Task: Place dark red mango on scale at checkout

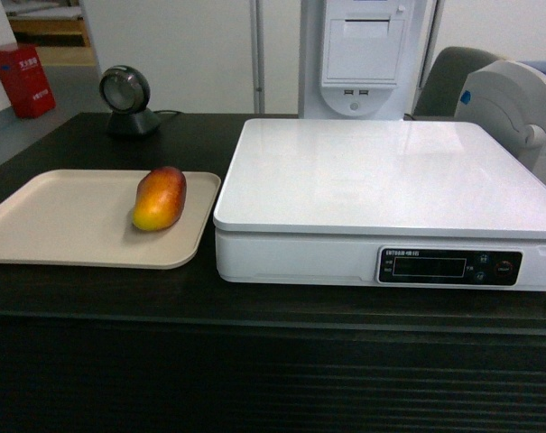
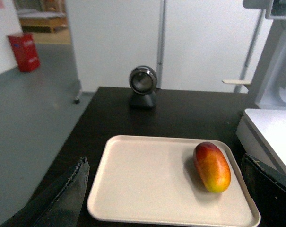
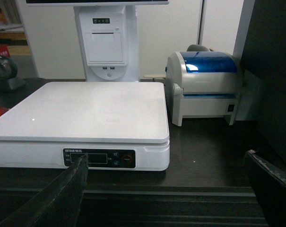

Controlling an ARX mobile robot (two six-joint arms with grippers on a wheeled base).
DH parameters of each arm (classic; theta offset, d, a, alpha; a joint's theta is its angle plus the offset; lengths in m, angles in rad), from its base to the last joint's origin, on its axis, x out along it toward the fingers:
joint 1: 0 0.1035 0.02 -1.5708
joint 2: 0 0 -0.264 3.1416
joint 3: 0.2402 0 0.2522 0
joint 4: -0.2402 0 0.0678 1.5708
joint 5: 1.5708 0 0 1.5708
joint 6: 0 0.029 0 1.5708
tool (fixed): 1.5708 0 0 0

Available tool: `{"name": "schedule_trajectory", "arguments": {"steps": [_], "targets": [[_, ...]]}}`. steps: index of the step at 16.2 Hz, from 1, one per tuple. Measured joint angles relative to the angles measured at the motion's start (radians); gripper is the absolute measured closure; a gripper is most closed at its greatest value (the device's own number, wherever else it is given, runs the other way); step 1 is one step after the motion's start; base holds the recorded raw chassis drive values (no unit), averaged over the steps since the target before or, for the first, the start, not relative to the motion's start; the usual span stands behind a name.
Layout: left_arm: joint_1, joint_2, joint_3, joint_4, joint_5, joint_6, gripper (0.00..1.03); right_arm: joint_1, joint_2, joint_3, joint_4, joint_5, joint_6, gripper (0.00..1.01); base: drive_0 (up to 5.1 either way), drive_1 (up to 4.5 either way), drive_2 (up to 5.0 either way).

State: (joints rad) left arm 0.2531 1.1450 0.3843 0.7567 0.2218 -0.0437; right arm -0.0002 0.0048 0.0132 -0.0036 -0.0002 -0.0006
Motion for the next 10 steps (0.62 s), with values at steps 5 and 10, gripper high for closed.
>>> {"name": "schedule_trajectory", "arguments": {"steps": [5, 10], "targets": [[-0.103, 0.586, 0.492, -0.225, 0.111, 0.052, 0.05, 0.000, 0.000, 0.000, 0.000, 0.000, 0.000, 0.03, 0.0, 0.00, 0.0], [-0.226, 0.887, 0.859, -0.476, 0.076, 0.123, 0.05, 0.000, 0.000, 0.000, 0.000, 0.000, 0.000, 0.03, 0.0, 0.00, 0.0]]}}
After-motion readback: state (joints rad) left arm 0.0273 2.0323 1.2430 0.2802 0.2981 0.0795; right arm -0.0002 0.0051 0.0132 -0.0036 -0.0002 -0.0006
